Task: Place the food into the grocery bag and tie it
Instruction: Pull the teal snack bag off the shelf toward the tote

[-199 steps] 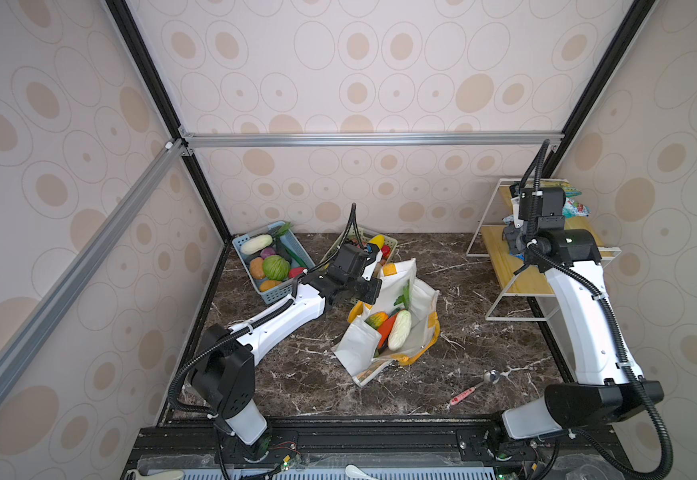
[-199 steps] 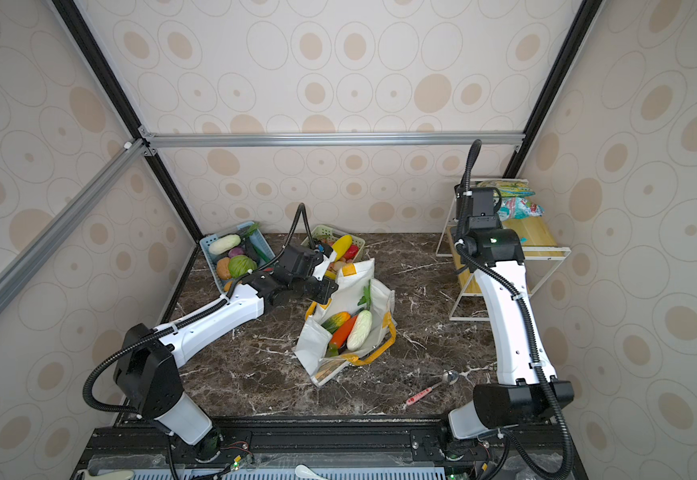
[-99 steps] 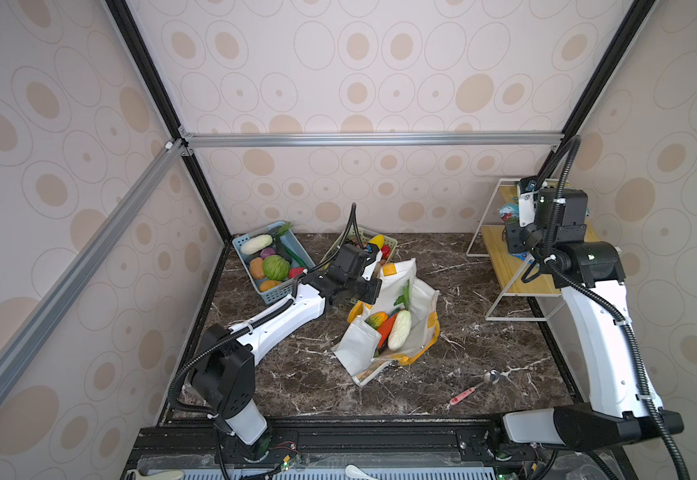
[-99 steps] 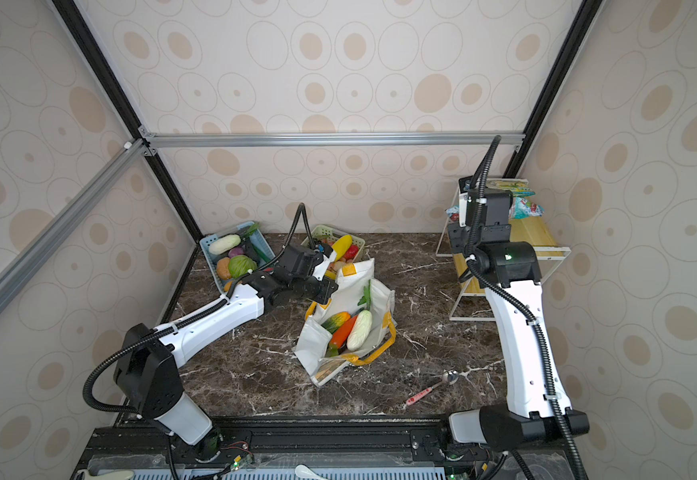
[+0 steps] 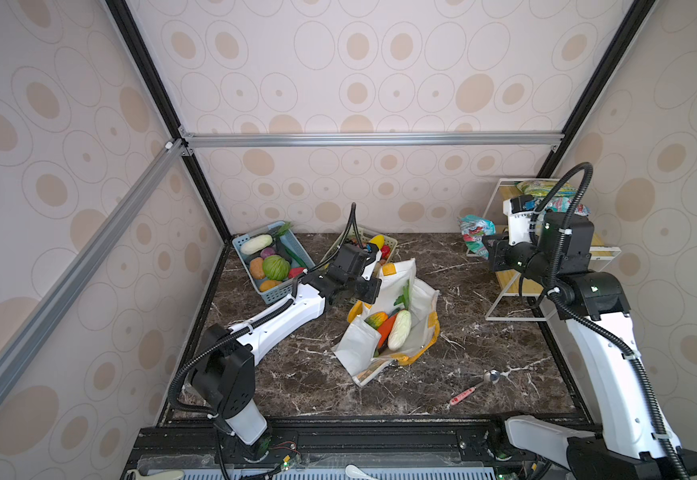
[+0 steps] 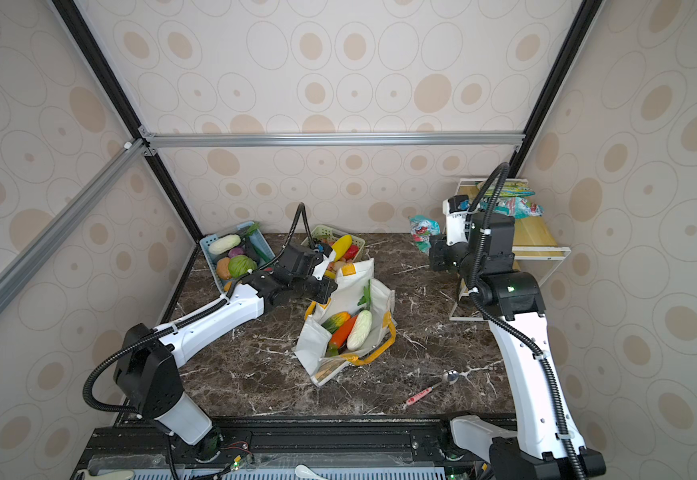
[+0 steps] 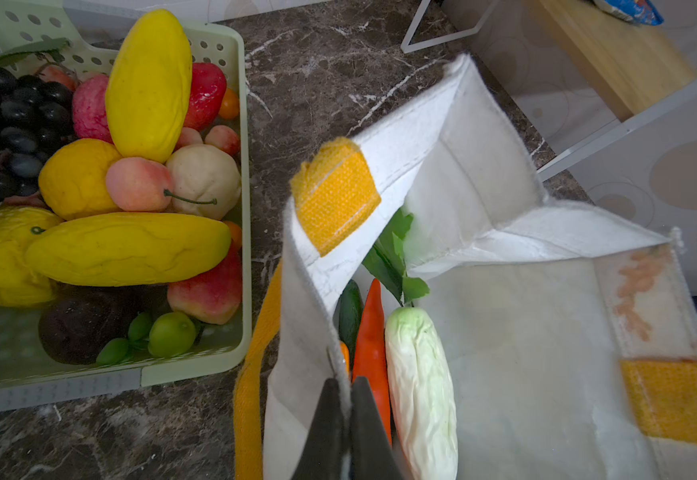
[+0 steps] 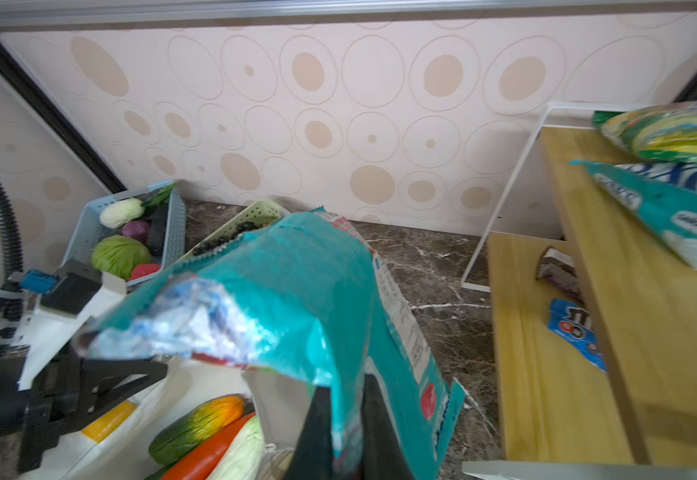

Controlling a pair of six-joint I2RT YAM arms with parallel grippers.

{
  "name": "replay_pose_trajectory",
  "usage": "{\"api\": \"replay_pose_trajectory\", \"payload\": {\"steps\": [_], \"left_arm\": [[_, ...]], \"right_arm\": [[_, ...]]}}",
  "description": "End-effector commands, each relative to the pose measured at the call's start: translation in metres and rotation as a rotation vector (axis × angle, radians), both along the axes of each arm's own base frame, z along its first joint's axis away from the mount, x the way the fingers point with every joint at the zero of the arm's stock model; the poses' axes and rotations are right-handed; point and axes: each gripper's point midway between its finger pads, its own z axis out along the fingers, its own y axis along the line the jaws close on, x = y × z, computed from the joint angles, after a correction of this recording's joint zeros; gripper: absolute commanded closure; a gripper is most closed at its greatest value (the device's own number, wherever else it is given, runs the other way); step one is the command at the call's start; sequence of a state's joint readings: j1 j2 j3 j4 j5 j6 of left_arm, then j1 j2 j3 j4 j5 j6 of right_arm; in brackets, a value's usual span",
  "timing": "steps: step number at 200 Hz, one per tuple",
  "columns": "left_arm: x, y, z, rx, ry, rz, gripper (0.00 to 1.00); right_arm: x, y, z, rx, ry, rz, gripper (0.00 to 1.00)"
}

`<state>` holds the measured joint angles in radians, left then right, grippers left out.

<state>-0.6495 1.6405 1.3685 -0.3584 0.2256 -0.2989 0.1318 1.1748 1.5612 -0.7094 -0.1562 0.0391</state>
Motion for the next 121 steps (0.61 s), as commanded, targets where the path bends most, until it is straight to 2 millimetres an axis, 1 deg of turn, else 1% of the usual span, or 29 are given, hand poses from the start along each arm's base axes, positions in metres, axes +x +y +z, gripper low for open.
{"api": "replay_pose_trajectory", "payload": {"steps": [1, 14, 38, 60, 70, 77, 80, 88, 121], "left_arm": [[0.01, 0.0, 0.015, -0.007, -0.03, 0.014, 1.0], [0.011, 0.001, 0.014, -0.002, -0.03, 0.017, 1.0], [0.012, 0.001, 0.012, -0.001, -0.026, 0.021, 1.0], [0.013, 0.002, 0.01, 0.002, -0.023, 0.021, 1.0], [0.013, 0.003, 0.01, 0.001, -0.023, 0.02, 1.0], [0.012, 0.002, 0.01, 0.0, -0.022, 0.019, 1.0], [0.012, 0.002, 0.01, 0.0, -0.021, 0.019, 1.0], [0.012, 0.002, 0.01, -0.001, -0.02, 0.018, 1.0], [0.012, 0.002, 0.01, -0.001, -0.018, 0.018, 1.0]], "right_arm": [[-0.007, 0.027, 0.02, 0.107, -0.056, 0.112, 1.0], [-0.009, 0.037, 0.014, 0.141, -0.028, 0.155, 1.0], [-0.02, 0.067, 0.001, 0.216, 0.032, 0.287, 1.0], [-0.029, 0.091, -0.014, 0.242, 0.087, 0.378, 1.0], [-0.032, 0.102, -0.024, 0.247, 0.119, 0.412, 1.0], [-0.032, 0.104, -0.032, 0.253, 0.144, 0.42, 1.0], [-0.036, 0.113, -0.035, 0.255, 0.158, 0.447, 1.0], [-0.039, 0.12, -0.044, 0.262, 0.188, 0.465, 1.0], [-0.045, 0.139, -0.08, 0.299, 0.286, 0.505, 1.0]]}}
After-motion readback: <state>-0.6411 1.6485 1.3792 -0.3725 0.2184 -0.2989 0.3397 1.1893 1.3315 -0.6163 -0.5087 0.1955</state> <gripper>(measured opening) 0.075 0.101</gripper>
